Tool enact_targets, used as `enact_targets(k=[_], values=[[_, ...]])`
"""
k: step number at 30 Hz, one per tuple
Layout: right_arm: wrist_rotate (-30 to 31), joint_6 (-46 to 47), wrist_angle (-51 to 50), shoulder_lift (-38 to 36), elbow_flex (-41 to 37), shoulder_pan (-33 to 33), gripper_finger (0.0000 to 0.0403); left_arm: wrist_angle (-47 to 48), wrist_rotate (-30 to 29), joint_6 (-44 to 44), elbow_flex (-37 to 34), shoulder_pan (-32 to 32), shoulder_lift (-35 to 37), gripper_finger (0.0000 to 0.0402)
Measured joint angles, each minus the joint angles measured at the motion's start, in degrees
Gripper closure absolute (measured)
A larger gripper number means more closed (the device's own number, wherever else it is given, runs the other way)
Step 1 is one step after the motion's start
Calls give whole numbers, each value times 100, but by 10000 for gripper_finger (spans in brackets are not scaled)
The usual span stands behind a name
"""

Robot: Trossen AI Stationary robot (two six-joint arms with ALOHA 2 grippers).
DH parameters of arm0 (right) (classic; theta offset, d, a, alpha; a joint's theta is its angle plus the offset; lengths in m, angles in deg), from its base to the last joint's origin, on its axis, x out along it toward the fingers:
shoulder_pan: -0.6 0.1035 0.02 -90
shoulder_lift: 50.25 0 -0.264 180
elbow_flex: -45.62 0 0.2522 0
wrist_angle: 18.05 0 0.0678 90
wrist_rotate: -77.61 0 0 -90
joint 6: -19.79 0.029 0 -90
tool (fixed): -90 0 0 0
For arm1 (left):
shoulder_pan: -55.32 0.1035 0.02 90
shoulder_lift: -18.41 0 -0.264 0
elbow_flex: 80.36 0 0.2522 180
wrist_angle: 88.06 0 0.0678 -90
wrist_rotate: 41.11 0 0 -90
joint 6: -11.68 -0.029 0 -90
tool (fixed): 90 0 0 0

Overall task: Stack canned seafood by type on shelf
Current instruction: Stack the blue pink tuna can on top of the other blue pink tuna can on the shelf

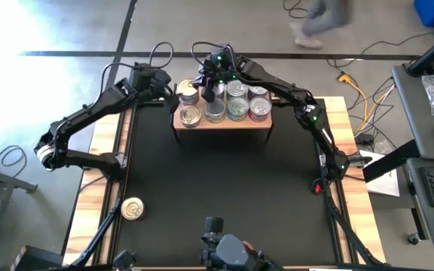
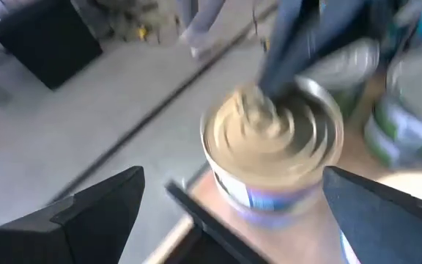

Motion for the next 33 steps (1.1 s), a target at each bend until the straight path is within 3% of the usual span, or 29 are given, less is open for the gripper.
enact_targets(k=[4,11,24,33], values=[[-44,71,-74,-30,1,-127,390,414,-30,141,-85,5,0,2],[-108,85,152,-100,10,-134,390,83,-171,336,-232,20,-106,2],[502,347,-41,-21,4,-152,390,-88,-194,455,-255,119,-407,2],[492,433,-437,-21,4,-57,390,-66,-192,465,-255,149,-335,2]])
